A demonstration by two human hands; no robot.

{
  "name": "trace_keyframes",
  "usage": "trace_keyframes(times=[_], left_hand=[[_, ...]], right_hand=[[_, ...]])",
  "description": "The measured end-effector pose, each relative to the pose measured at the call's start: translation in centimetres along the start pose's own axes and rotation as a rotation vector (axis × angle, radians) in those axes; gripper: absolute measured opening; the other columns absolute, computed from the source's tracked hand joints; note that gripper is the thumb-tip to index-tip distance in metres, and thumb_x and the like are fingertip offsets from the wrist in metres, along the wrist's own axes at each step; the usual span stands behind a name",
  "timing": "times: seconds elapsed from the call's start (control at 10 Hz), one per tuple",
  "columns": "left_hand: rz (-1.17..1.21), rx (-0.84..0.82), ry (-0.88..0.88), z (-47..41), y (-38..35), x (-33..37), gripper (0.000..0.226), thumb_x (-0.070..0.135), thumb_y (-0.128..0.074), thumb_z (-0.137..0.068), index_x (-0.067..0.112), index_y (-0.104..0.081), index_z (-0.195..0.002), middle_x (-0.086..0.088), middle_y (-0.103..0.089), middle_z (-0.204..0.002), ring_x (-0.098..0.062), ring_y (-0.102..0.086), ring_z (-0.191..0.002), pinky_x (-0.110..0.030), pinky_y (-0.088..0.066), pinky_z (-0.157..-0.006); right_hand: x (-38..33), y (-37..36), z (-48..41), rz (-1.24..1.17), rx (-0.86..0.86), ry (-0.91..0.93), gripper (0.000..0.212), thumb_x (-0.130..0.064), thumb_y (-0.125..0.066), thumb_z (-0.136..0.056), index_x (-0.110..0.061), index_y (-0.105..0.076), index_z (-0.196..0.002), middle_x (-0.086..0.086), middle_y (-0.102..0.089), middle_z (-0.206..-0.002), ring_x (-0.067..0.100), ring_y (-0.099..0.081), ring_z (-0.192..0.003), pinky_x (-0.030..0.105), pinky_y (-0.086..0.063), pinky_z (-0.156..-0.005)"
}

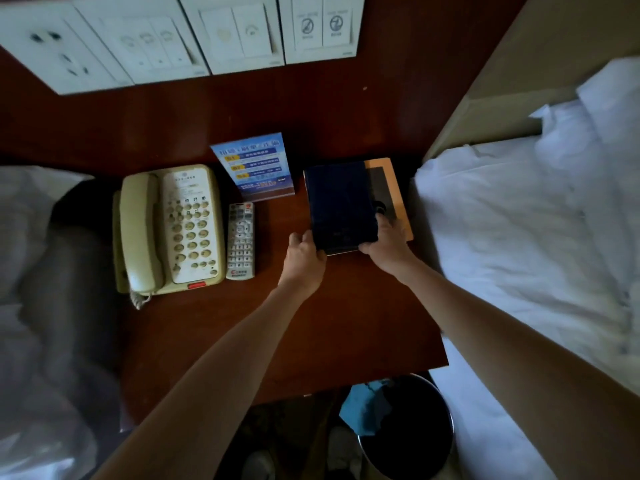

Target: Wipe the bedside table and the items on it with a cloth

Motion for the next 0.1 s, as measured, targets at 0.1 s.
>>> trace_keyframes(times=[0.1], left_hand=[[0.023,-0.018,0.004,0.91,1.0,0.33,0.03,0.014,-0.041,-0.097,0.009,-0.05,-0.126,-0.01,-0.05,-0.121,-0.01,-0.04,-0.094,-0.022,-0.036,-0.081]], right_hand=[[-0.18,0.1,0.92,-0.064,-0.045,-0.014,0.062,-0.016,-0.058,-0.089,-0.016,-0.029,-0.144,0.014,-0.032,-0.142,0.032,-0.032,-0.133,0.048,-0.03,-0.112]])
Point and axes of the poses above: each hand's wrist, its own z-axis away from the middle knuckle, its own y-axis out of the back of the hand, x = y × z, the point moved 9 cm from there along -z, towards the middle knuckle
